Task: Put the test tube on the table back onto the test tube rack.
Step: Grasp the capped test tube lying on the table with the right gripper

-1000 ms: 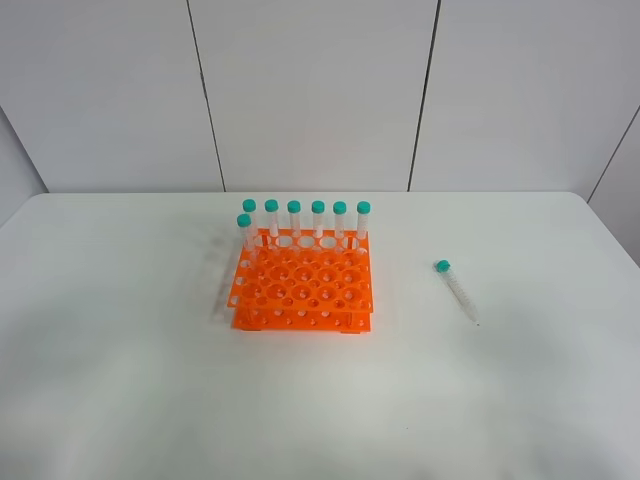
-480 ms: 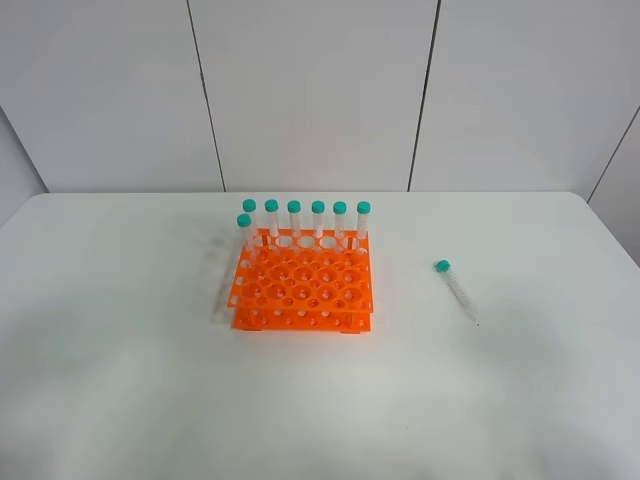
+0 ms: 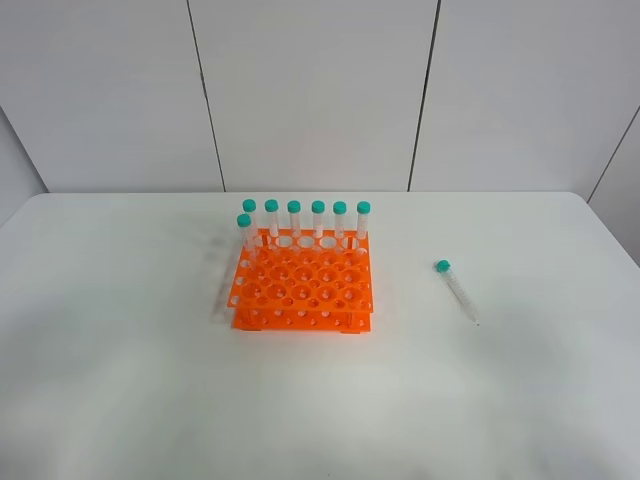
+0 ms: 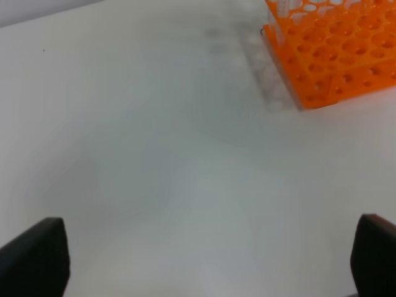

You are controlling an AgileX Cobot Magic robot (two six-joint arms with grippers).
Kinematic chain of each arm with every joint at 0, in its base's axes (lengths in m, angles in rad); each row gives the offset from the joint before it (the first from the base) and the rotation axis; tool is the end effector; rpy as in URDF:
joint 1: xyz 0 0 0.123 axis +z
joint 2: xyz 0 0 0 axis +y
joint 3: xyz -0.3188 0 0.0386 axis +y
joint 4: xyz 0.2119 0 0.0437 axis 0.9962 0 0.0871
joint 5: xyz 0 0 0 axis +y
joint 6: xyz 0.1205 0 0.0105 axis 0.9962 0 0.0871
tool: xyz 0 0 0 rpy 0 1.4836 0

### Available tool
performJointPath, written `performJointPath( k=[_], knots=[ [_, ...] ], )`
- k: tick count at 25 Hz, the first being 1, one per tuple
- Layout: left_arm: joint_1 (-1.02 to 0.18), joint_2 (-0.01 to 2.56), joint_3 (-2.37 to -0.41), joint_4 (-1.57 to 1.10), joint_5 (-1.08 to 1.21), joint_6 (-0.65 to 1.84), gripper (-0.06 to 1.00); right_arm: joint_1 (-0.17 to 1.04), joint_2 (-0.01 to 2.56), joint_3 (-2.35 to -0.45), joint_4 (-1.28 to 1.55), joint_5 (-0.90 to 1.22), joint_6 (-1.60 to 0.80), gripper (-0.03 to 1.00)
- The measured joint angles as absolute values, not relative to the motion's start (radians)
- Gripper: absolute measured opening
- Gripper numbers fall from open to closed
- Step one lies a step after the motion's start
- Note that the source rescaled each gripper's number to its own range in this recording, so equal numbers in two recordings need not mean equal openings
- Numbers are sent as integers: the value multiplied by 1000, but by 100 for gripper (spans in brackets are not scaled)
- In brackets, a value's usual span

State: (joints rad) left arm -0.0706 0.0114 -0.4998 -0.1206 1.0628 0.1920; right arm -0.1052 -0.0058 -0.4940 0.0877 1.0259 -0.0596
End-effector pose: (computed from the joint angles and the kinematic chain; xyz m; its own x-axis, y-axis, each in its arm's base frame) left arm -0.0461 -0.0095 0.2472 -0.4385 0.1633 -0.8838 0.2231 0.9723 0.0690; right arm -0.0435 0.0137 0.2486 -0.4215 0.0304 -0.9063 0.0313 0.9993 0.0190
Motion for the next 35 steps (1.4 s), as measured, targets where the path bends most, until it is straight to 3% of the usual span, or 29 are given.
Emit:
performJointPath(
  k=[3,7,10,18,22,26,32,35],
  knots=[
    [-71,11,-500,-121,1063,192,100,-105,-6,-509,91,1026,-59,99],
    [-71,11,-500,-121,1063,192,100,-105,71,-607,121,1021,-72,82],
    [-71,11,-500,-121,1063,192,100,-105,250,-701,137,1016,-133,77],
    [-71,11,-500,-121,1063,192,100,-105,826,-941,354,1003,-365,77],
    [-71,11,-500,-121,1063,192,100,-105,1111,-1025,437,992,-450,84],
    [-71,11,-500,-121,1063,192,100,-105,1342,-1092,447,951,-471,93],
    [-71,11,-500,-121,1063,192,100,-90,1578,-1145,418,861,-474,94],
    [-71,11,-500,-121,1063,192,100,-22,1665,-1145,294,817,-409,94]
  ],
)
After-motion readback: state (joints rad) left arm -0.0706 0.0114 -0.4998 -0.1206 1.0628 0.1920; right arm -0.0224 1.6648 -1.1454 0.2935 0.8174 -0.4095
